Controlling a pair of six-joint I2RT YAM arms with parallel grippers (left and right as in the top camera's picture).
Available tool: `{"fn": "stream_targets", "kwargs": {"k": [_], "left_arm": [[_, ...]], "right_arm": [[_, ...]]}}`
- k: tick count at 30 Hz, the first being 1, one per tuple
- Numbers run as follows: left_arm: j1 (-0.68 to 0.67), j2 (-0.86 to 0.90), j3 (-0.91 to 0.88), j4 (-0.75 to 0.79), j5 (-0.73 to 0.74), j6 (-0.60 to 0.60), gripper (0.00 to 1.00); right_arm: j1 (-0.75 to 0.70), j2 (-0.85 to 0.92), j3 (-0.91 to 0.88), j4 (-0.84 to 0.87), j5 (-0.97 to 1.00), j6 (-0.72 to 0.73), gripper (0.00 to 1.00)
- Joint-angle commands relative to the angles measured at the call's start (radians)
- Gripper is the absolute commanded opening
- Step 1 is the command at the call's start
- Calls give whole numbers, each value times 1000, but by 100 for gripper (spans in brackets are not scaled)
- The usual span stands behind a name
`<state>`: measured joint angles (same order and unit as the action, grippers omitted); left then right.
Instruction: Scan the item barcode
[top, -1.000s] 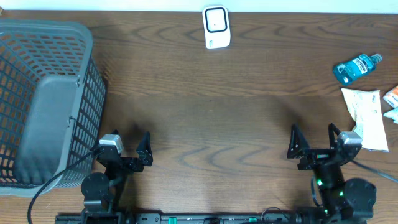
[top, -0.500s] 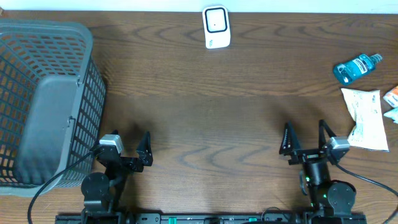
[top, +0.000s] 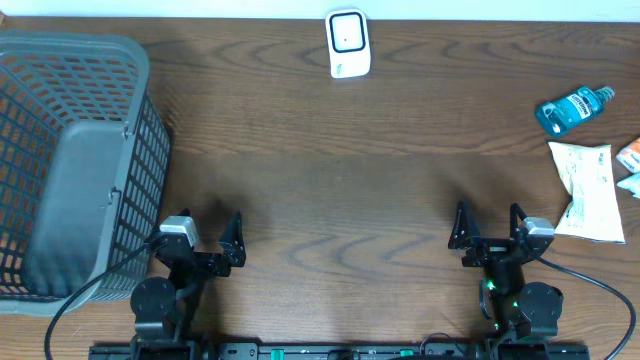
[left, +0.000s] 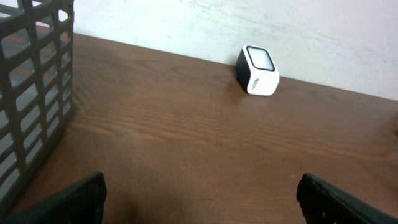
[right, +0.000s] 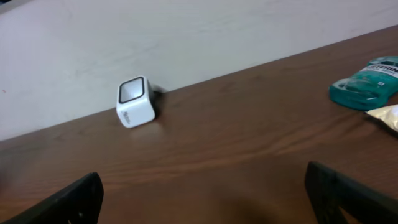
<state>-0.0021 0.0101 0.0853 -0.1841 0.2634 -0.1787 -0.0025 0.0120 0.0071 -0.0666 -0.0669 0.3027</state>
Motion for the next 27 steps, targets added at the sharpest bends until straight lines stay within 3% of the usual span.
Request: {"fn": "stream_targets", "kwargs": {"k": [1, 27], "left_arm": [[-2, -6, -21, -17, 13, 10, 98], [-2, -6, -21, -17, 13, 10, 98]], "right_arm": [[2, -7, -2, -6, 32, -14, 99], [-47, -7, -2, -6, 32, -12, 99]]}}
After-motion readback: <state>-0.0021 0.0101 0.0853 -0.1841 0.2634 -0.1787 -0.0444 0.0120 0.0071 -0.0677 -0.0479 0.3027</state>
